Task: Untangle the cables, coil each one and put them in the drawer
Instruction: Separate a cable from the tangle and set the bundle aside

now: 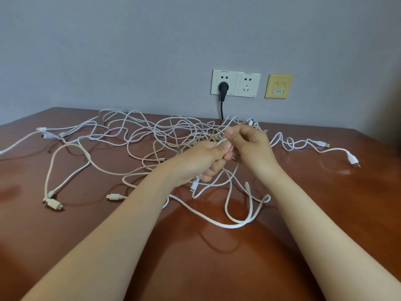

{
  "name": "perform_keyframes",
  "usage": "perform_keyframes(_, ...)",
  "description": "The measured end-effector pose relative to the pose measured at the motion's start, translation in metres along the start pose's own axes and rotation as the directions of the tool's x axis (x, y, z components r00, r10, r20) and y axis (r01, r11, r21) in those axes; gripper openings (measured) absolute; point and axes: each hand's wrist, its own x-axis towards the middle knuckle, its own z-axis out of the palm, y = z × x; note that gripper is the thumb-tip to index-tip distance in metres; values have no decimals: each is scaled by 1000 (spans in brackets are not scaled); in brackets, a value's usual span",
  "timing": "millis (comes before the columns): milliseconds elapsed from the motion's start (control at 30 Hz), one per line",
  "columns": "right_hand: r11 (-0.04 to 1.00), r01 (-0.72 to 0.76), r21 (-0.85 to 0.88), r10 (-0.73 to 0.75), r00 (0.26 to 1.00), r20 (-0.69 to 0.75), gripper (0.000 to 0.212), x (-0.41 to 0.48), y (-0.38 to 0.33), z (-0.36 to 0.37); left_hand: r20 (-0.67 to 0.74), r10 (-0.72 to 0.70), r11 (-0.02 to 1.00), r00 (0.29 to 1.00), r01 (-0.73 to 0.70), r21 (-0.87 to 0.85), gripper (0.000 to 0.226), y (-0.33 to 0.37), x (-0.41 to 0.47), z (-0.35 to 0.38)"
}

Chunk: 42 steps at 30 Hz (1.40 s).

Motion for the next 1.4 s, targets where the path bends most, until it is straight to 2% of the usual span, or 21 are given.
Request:
perform_keyframes(100,970,-116,213,105,992,64,22,-5,2,3,-144,58,992,988,-72,-99,37,1,2,-3)
perform_keyframes(200,939,-194,283,143,971,193,22,-10,3,6,-288,67,965,955,-135,-225,36,4,3,-9)
perform_keyframes(333,921,-204,332,172,977,122,20,-9,-1,12,-457,17,935,889,-176,-308,35,4,5,-14)
perform_keyframes(500,991,-55,120,50,998,47,24,-13,-1,20,-601,62,988,797,-136,-78,35,-1,13,-13)
perform_keyframes(700,996,53,-65,-53,999,8,23,-16,1,25,-607,188,982,772,-161,100,38,-5,15,-6)
perform_keyframes(900,992,76,-96,-76,997,8,22,-19,1,26,-596,283,938,751,-87,336,31,-7,15,-3)
perform_keyframes(1067,994,22,-104,-19,999,37,21,-19,-1,27,-585,305,915,751,-60,400,34,-9,15,-6)
perform_keyframes(1133,998,-21,-62,24,999,42,18,-19,-4,28,-601,263,952,755,-101,290,37,-8,16,-7)
perform_keyframes(1267,997,-34,71,30,998,49,19,-16,-8,25,-597,100,985,796,-166,-56,34,0,12,-7)
perform_keyframes(1333,999,-40,19,40,999,22,19,-14,-11,21,-596,65,973,801,-182,-138,31,2,10,-8)
perform_keyframes(1400,992,-20,-123,18,1000,-14,17,-14,-13,15,-621,56,968,782,-196,-159,31,4,10,-12)
